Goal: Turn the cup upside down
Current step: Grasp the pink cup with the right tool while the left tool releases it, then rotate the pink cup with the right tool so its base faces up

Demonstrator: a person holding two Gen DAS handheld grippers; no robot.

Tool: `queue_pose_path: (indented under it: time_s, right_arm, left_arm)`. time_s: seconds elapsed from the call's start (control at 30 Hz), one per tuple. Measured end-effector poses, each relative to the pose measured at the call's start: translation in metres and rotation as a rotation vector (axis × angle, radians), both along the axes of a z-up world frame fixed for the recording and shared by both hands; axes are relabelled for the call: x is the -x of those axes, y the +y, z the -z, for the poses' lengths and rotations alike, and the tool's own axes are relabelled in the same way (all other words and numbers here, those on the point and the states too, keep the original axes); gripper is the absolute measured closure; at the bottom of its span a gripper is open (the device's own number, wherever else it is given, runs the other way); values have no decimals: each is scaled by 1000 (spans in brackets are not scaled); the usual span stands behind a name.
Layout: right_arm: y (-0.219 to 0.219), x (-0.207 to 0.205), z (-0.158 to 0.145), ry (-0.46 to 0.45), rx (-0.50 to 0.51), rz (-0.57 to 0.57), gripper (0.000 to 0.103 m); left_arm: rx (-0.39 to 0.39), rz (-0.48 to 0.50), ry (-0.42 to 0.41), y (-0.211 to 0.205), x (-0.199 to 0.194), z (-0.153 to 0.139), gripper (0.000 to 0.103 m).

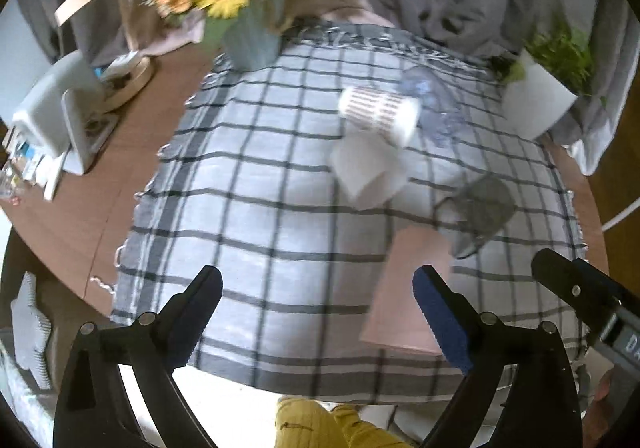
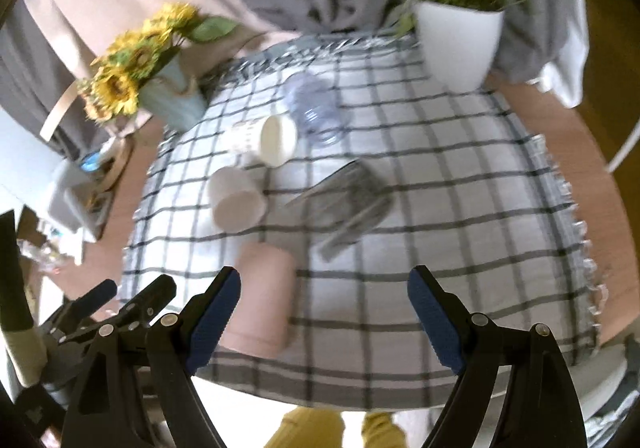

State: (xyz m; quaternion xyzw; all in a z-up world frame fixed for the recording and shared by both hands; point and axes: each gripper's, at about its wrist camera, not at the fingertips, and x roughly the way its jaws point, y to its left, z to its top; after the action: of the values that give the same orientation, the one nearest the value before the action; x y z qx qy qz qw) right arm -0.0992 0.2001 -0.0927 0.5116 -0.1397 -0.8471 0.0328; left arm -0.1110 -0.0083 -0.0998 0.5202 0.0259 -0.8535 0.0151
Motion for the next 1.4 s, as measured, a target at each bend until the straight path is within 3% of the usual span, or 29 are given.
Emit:
queue_pose_path:
  time_s: [0.33,0.53,1.03,1.27,1.4]
  right_arm:
    - [-44,36,37,-143,98,-41,18]
    - [-51,58,65,-256,158,8,18]
    - [-57,83,102,-410,79,56,33]
    - [-61,80,96,-374,54,62,38]
    - [-66,67,69,-277,21,58,38]
  left_arm:
    - [37,13,-60,-42,17,21,6]
    - [28,46,-91,-52,29,35,6]
    - [-20,110,-149,-56,52,62,6]
    - [-7,117,-141,-59,51,62,6]
    - [-12,103,-128,-69,48,58,6]
